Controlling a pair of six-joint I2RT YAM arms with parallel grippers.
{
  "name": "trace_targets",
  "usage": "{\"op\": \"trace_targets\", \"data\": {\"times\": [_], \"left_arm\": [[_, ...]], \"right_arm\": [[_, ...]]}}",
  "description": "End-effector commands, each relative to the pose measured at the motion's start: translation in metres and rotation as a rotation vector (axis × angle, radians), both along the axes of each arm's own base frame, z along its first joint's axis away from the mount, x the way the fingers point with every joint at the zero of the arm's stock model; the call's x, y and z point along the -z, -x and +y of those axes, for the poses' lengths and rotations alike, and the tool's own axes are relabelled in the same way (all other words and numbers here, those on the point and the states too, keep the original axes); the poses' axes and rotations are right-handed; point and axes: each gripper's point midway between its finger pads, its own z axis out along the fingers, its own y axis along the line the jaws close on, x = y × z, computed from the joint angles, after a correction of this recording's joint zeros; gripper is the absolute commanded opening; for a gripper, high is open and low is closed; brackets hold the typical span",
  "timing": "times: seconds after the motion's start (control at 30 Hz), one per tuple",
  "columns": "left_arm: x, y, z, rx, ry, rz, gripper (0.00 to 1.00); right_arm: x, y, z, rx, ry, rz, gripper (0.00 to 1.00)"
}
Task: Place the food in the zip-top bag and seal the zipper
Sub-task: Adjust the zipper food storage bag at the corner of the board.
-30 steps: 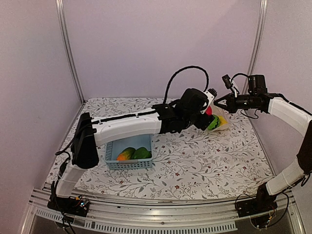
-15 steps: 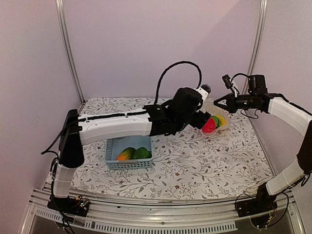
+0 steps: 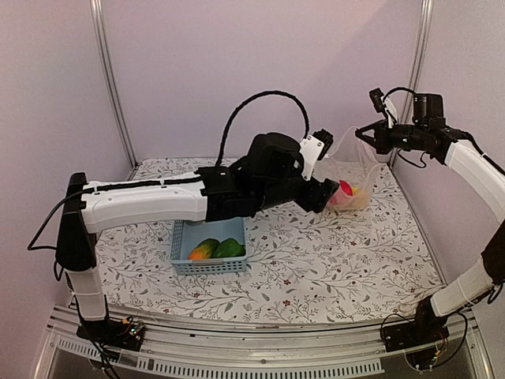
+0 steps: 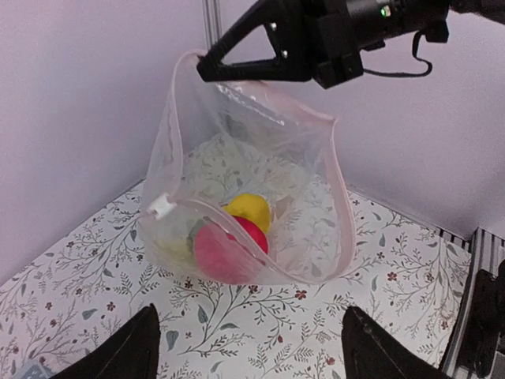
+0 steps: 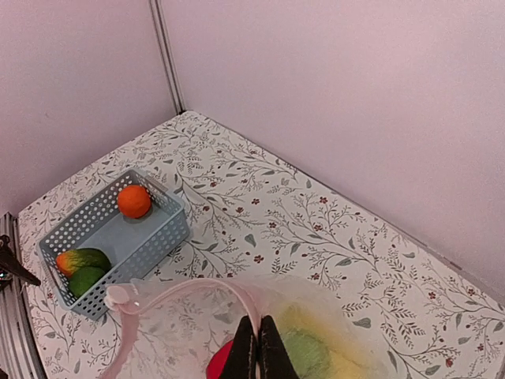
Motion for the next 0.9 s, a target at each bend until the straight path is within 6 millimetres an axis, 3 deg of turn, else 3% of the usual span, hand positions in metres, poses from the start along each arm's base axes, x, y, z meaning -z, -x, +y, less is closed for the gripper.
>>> {"op": "trace_targets", "data": {"times": [0.0,0.07,0.17,0.23,0.3,0.37,0.5,0.67,0.77,0.87], "left_arm": [[0.033,0.01,-0.013,0.073,-0.014,0.088,0.79],[0.038,0.009,-0.012,0.064,-0.027,0.085,0.79],[0.042,0.009,-0.009,0.059,-0.028,0.09,0.8],[0.045,0.01,-0.007,0.061,-0.026,0.091,0.8],[0.05,0.008,-0.006,0.054,-0.039,0.088,0.8],[0.054,0.002,-0.005,0.028,-0.055,0.089,0.8],[0.069,-0.009,-0.002,-0.003,-0.088,0.108,0.8],[0.081,-0.018,0.002,-0.011,-0.082,0.132,0.8],[0.081,-0.021,0.004,-0.02,-0.086,0.127,0.8],[0.076,-0.025,0.013,-0.043,-0.102,0.105,0.8]], "right_arm": [[-0.031,-0.022,-0.028,0.195,0.07,-0.09,0.0],[-0.007,-0.041,-0.029,0.188,0.125,0.037,0.0],[0.019,-0.052,-0.033,0.202,0.15,0.072,0.0],[0.03,-0.048,-0.025,0.212,0.158,0.068,0.0],[0.055,-0.046,-0.015,0.159,0.189,0.155,0.0],[0.064,-0.044,-0.008,0.133,0.156,0.196,0.0],[0.037,-0.033,-0.004,0.125,0.093,0.156,0.0],[0.003,-0.022,-0.015,0.179,0.104,0.066,0.0],[-0.006,-0.021,-0.028,0.227,0.122,0.028,0.0],[-0.026,-0.022,-0.035,0.251,0.126,-0.02,0.0]]}}
